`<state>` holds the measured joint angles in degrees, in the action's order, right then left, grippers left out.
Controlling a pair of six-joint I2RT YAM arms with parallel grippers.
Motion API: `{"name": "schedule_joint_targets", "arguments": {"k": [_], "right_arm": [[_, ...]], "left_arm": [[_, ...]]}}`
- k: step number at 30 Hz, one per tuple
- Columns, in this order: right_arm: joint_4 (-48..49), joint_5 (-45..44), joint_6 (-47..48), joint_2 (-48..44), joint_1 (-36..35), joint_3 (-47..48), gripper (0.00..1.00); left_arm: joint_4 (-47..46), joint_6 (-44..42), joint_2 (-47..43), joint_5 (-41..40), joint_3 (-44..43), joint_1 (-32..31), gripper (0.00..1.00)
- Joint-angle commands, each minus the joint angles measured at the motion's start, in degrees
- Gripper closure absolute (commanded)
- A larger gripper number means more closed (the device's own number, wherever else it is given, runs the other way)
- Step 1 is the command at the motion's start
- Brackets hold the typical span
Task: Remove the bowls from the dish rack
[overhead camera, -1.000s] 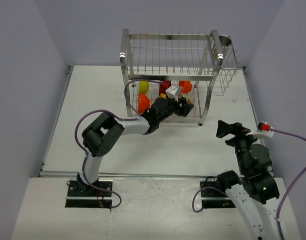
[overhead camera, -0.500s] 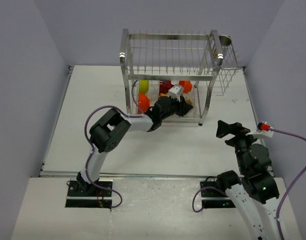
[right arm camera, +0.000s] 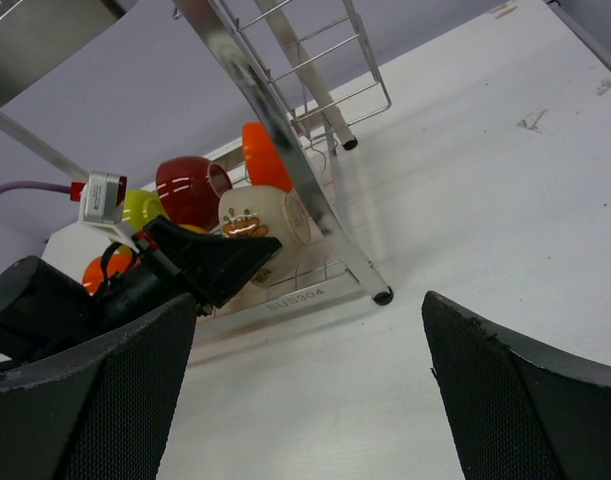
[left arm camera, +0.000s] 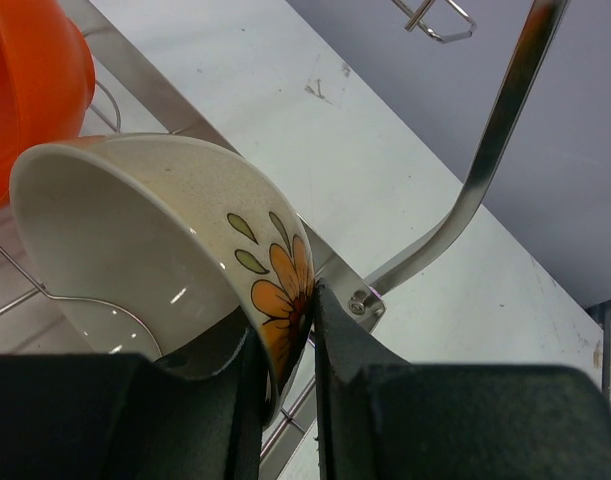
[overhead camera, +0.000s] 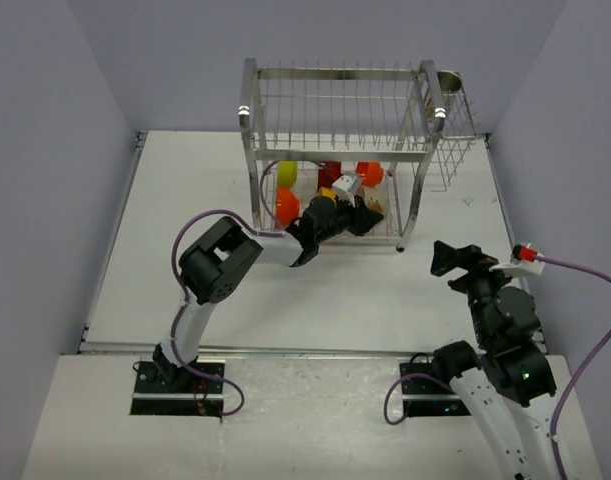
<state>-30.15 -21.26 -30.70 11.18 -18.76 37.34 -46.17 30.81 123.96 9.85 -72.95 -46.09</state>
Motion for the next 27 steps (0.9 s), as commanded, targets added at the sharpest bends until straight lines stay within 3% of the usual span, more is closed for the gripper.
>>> {"name": "schedule_joint_targets", "arguments": {"k": [1,11,17,27], "right_arm": [[2.1,1.1,1.1,0.6,-0.1,-0.1,0.05],[2.2,1.5,1.2,0.7,-0.1,-0.3,0.05],[2.3,1.8,1.2,0.8,-0.1,-0.5,0.05],[2.8,2.0,1.3,1.5,-0.1,-0.9,0.05]], "left_arm": [[-4.7,-3.6,-4.5,-1.1,2.2,0.6,1.0],[-14.2,-1.2,-4.7,2.9,3.7,1.5,1.0],[-26.4,7.6,-1.9,9.1,4.0,4.3,1.0],[-37.8,18.2,1.5,13.5,2.1,5.6,1.0]]}}
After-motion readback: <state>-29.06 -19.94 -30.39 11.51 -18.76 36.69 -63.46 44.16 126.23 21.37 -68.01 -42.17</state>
